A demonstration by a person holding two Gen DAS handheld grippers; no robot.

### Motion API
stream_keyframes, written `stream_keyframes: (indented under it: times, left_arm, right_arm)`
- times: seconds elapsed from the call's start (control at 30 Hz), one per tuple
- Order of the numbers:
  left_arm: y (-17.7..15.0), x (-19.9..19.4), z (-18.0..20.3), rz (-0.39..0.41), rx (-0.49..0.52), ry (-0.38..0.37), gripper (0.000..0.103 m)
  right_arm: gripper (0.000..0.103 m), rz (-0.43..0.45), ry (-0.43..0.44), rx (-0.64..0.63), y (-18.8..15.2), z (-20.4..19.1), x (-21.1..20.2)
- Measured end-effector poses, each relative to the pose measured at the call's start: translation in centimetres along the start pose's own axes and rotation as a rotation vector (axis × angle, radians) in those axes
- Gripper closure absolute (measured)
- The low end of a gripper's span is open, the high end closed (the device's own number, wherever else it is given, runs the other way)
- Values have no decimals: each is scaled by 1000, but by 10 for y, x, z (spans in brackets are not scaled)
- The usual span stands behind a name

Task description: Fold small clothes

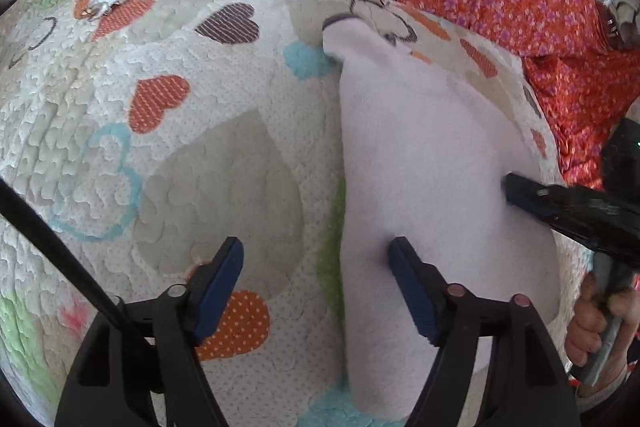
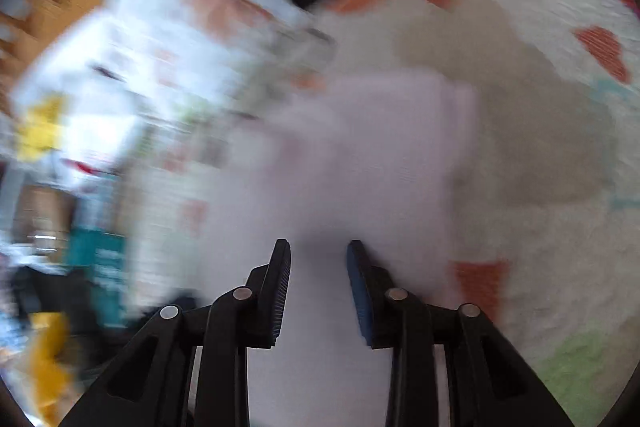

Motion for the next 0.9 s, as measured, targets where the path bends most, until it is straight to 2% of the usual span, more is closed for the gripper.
stream_keyframes:
  times: [0.1, 0.13, 0.17, 0.23, 0.3, 0.37, 0.4, 0.43, 0.47, 0.5, 0.57, 0.6, 0.67, 0.73, 0.9]
  left_arm:
    - [-2, -3, 2, 0, 15, 6, 27]
    - [-2, -7, 3, 9, 18, 5, 27]
    - [0, -11, 4, 22, 19, 0, 27]
    - [3, -21, 4, 57, 14, -11, 27]
    - [6, -29, 2, 89, 9, -10, 27]
    - [7, -32, -1, 102, 4, -5, 27]
    - [6, -32, -2, 104, 2, -4, 27]
    - [6, -32, -3, 104, 1, -3, 27]
    - [5, -31, -4, 102, 0, -1, 27]
    - [5, -30, -6, 96, 0, 4, 27]
    - [4, -30, -7, 93, -3, 5, 27]
    - [5, -30, -7, 91, -7, 1, 27]
    - [6, -30, -7, 94, -10, -7, 27]
    - [8, -33, -6, 103, -15, -11, 27]
    - [11, -39, -2, 121, -6, -12, 27]
  right_arm:
    - [80, 60, 18, 49, 7, 4, -14]
    - [75, 131, 25, 44, 15, -2, -27]
    - [75, 168, 43, 39, 22, -8, -35]
    - [75, 207, 169, 43, 34, -31, -46]
    - [75, 185, 266, 41, 39, -53, -37]
    - [75, 116, 333, 34, 39, -68, -14]
    - [72, 49, 347, 38, 34, -71, 7]
    - [70, -21, 326, 56, 26, -66, 32]
    - [73, -22, 316, 74, 25, -62, 42]
    - [80, 5, 321, 92, 28, -60, 43]
    - [79, 19, 315, 98, 32, -63, 35]
    - [74, 41, 301, 70, 34, -67, 27]
    - [70, 75, 292, 17, 33, -73, 14]
    - [68, 65, 310, 7, 29, -77, 11]
    - [68, 36, 228, -1, 16, -53, 10]
Point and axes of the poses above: each gripper's, at about its wrist camera, not at the fingertips, and x roughly the way its jaws point, z to its right, y to its top, the point moved 9 cm from there along x, roughly the way its jaws point, and after that the axes turned 4 degrees about -y, right-handed, at the moved point
